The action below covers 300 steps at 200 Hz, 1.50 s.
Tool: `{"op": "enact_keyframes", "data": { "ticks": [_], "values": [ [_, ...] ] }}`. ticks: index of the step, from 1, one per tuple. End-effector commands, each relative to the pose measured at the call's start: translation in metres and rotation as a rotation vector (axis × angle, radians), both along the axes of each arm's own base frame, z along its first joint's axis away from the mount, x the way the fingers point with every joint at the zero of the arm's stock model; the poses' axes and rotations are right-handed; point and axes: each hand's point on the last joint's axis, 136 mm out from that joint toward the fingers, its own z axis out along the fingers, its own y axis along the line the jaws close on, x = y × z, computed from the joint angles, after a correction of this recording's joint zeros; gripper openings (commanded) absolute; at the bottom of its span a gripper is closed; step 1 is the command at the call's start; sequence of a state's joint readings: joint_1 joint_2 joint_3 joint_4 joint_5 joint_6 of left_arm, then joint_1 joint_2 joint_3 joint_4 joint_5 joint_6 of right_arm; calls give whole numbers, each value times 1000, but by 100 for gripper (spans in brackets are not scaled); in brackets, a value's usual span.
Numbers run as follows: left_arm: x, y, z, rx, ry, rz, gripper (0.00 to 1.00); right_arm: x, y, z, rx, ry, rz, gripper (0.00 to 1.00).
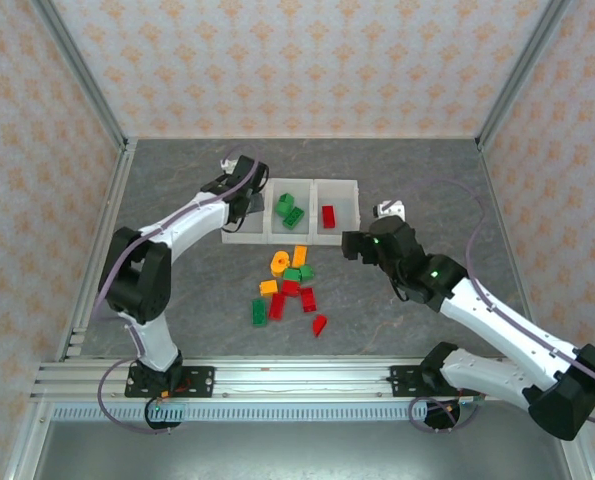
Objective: Sort the legos into containers by color
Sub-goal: Place the lego in the container, then pick up the lego from the middle-left of the table.
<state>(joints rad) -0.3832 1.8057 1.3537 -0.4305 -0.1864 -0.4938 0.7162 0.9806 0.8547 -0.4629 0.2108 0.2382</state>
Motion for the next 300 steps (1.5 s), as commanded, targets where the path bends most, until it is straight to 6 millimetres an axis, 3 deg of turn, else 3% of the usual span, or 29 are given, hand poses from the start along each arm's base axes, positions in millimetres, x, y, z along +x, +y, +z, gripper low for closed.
{"op": "enact_keyframes", "data": {
  "ticks": [1, 55, 77, 94, 97, 106, 121, 144, 169, 203, 234, 272, 300],
  "values": [
    [15, 1, -1, 18, -4, -9, 33, 1, -8, 7, -6, -33, -26, 100],
    [35, 4, -24, 1, 18, 15, 52, -1, -8, 9, 2, -39, -16, 100],
    [36, 2, -19, -12, 7, 1, 61, 0, -6, 9, 4, -39, -15, 100],
    [31, 2, -11, -7, 6, -23, 75, 0, -6, 8, 2, -32, -12, 100],
    [30, 2, 1, -17, -19, -26, 76, 0, -6, 8, 4, -33, -12, 100],
    [24, 3, 13, -32, -46, -32, 81, 0, -6, 8, 5, -33, -11, 100],
    [8, 5, 33, -76, -99, -34, 99, -1, -5, 8, 11, -28, -9, 100],
    [-29, 5, 50, -148, -143, -42, 99, -3, -6, 6, 8, -24, -10, 100],
    [-80, -5, 49, -145, -132, -80, 99, -4, -6, 3, 12, -12, -6, 100],
    [-141, -29, 27, -233, -91, -129, 99, -6, -2, -4, 23, 4, 10, 100],
    [-181, -45, 3, -265, -17, -179, 99, -6, -1, -6, 26, 14, 15, 100],
    [-211, -62, -33, -238, 110, -215, 98, -6, 0, -9, 31, 17, 12, 100],
    [-216, -74, -50, -216, 171, -234, 96, -7, 0, -13, 33, 26, 10, 100]
  ]
}}
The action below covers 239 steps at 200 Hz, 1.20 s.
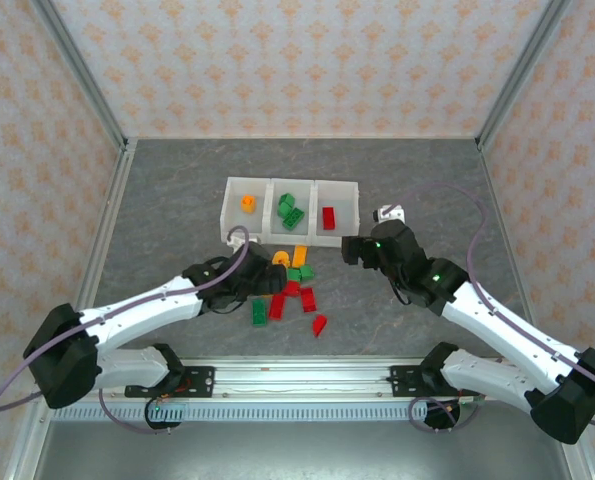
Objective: Sort the legos into containers by color
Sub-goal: Pick up the lego from the middle-left of the table.
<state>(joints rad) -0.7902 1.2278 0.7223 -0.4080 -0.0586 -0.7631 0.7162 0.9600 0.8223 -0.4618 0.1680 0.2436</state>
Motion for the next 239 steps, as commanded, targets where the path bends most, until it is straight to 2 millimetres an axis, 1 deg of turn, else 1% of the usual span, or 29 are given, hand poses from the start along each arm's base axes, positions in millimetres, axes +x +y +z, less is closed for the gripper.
{"op": "enact_keyframes", "data": {
  "ticks": [1, 15, 31, 63, 87, 129, 159, 197, 222, 239],
  "values": [
    [-9, -1, -20, 29, 74, 16, 96, 1, -3, -3, 15, 1, -20, 100],
    [-7, -3, -28, 54, 101, 17, 96, 0, -3, -4, 13, 4, -21, 100],
    [-4, -7, -34, 84, 125, 7, 99, -1, -3, -4, 15, 7, -22, 100],
    [5, 2, -38, 198, 138, 29, 100, -1, -5, -3, 19, 1, -26, 100],
    [9, 1, -44, 191, 150, 30, 94, -1, -5, -2, 20, -3, -26, 100],
    [10, 12, -52, 163, 168, 65, 79, -1, -6, -2, 20, -3, -29, 100],
    [9, 19, -56, 157, 177, 76, 77, -1, -6, -1, 22, -5, -30, 100],
    [8, 10, -62, 125, 191, 44, 77, -1, -6, -3, 20, -4, -31, 100],
    [7, 13, -68, 140, 200, 45, 77, -1, -6, -4, 17, 0, -31, 100],
    [7, 16, -72, 151, 210, 54, 72, -1, -6, -3, 14, -1, -32, 100]
  ]
}}
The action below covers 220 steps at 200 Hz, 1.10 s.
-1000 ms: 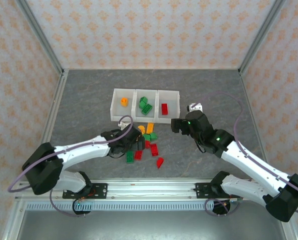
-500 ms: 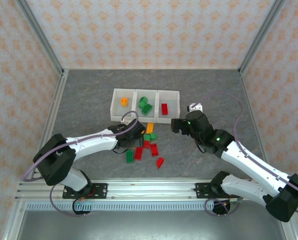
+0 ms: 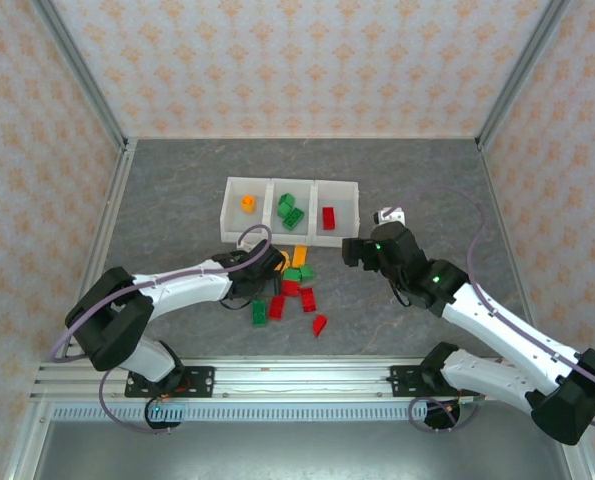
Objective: Sort the legos into containers by color
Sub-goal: Pick up the lego from the middle-left of the table, then place the lego in the container.
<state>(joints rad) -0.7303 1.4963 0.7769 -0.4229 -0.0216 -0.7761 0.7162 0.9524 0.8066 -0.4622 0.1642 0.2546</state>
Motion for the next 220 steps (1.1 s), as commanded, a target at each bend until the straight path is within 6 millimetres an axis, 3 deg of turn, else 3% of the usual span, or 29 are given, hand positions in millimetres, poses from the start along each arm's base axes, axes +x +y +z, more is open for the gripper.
{"op": "enact_keyframes", "data": {
  "ticks": [1, 42, 86, 116, 134, 162, 196, 220],
  "values": [
    [0, 6, -12, 24, 21, -1, 72, 1, -5, 1, 9, -11, -28, 100],
    [-1, 9, -20, 15, 31, 10, 68, 1, -6, 1, 4, -11, -32, 100],
    [4, 13, -18, 6, 12, 34, 49, 1, -7, 2, 5, -13, -35, 99],
    [11, 15, -3, -12, -39, 56, 35, 2, -8, 3, 3, -17, -43, 100],
    [17, 22, 14, -8, -88, 83, 31, 3, -10, 4, 2, -24, -54, 100],
    [35, 40, 61, -12, -196, 139, 30, 4, -16, 9, 5, -45, -87, 100],
    [70, 65, 116, 26, -292, 183, 30, 3, -27, 17, 11, -82, -138, 100],
    [100, 71, 138, 60, -314, 181, 30, 1, -29, 20, 22, -91, -141, 100]
  ]
}}
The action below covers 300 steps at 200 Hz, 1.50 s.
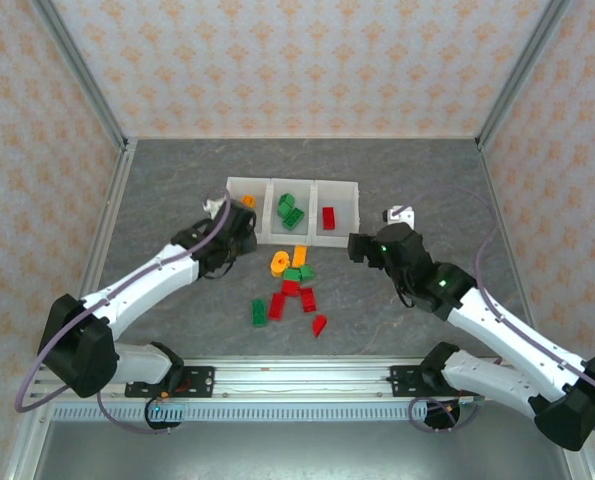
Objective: Sort the legos into containers by color
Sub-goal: Place the lego in the container, then pick up the lego from the center of the table.
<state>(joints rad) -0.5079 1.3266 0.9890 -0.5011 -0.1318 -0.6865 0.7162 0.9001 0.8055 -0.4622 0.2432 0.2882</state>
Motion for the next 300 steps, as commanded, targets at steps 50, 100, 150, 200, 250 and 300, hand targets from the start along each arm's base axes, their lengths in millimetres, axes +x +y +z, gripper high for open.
{"op": "enact_keyframes", "data": {
  "ticks": [50, 100, 150, 200, 250, 300],
  "values": [
    [81, 10, 0, 133, 68, -37, 31, -5, -18, 4, 28, -24, -79, 100],
    [109, 13, -42, 128, 140, -16, 33, -25, -21, -1, 93, -3, -42, 100],
    [114, 9, -59, 112, 161, -22, 53, -30, -18, 3, 132, -20, -6, 100],
    [98, 17, -28, 108, 80, -23, 76, -28, -16, -4, 114, -1, -8, 100],
    [59, -6, -4, 78, 30, -132, 95, -27, -15, -10, 105, 12, -5, 100],
    [14, -71, -17, 93, 75, -352, 99, -26, -13, -16, 91, 28, -2, 100]
  ]
}}
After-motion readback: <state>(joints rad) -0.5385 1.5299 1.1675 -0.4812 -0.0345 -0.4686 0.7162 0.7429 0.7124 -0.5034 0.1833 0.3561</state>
